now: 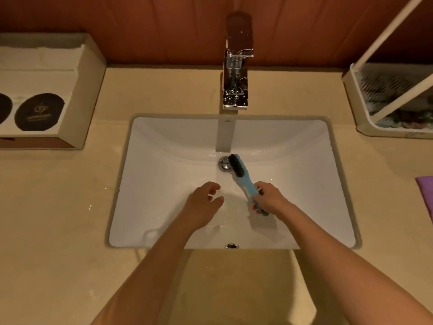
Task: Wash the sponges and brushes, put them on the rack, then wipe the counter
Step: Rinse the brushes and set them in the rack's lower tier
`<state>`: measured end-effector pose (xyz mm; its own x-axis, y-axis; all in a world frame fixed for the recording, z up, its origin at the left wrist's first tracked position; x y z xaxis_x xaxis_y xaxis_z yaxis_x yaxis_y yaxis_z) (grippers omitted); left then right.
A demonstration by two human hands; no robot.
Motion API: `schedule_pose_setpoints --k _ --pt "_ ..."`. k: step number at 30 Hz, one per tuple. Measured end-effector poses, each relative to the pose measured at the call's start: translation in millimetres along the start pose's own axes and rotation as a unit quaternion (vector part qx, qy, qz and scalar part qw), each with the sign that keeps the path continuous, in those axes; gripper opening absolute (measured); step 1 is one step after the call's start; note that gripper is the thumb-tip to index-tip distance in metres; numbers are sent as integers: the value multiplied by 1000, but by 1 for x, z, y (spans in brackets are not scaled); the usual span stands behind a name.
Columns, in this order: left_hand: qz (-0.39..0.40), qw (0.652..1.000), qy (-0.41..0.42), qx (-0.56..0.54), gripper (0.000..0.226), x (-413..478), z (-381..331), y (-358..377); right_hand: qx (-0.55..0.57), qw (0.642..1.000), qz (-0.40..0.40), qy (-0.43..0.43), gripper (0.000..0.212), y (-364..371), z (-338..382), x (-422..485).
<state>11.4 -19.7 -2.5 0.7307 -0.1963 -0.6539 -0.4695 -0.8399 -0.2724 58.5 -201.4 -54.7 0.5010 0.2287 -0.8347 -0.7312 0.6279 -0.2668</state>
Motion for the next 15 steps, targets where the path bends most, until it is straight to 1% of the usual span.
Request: schedule_pose_setpoints --k 1,2,3,5,7,9,11,13,15 --pt "1 1000 -10 13 45 1 -1 0 63 997 23 -23 19 -2 1 -12" --pt "-2 1000 -19 15 54 2 0 -1 94 994 44 -47 21 -4 3 -23" --pt "-6 1000 -18 7 63 2 -2 -1 101 991 54 -69 23 -5 3 -33" --pt "-22 999 8 -35 77 -1 -11 -3 76 990 43 -109 20 -7 1 -50" --pt "-31 994 42 -100 78 -5 -24 -3 41 990 4 -135 20 -11 -3 -64" --pt "-30 985 66 -153 67 -5 -35 -4 -16 987 -29 -154 21 -18 -8 -76" --pt "-23 981 91 -169 43 -3 -42 -1 -71 982 -59 -164 20 -23 -13 -87" --pt "-9 977 103 -187 21 -1 -47 3 -95 977 -84 -170 19 -30 -17 -99" --pt "-5 975 110 -192 12 1 -54 11 -121 971 -102 -179 16 -36 -22 -110"
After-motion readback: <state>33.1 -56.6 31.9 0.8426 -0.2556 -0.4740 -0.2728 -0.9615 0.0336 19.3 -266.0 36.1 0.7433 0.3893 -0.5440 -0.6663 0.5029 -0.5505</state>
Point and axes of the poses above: each hand's wrist, its own x-axis towards the middle knuckle, its own y-axis out of the palm, z = x × y, the point moved 1 cm from there along x, towards the middle knuckle, and after that the axes turned 15 degrees about z, right-handed, at the moved point
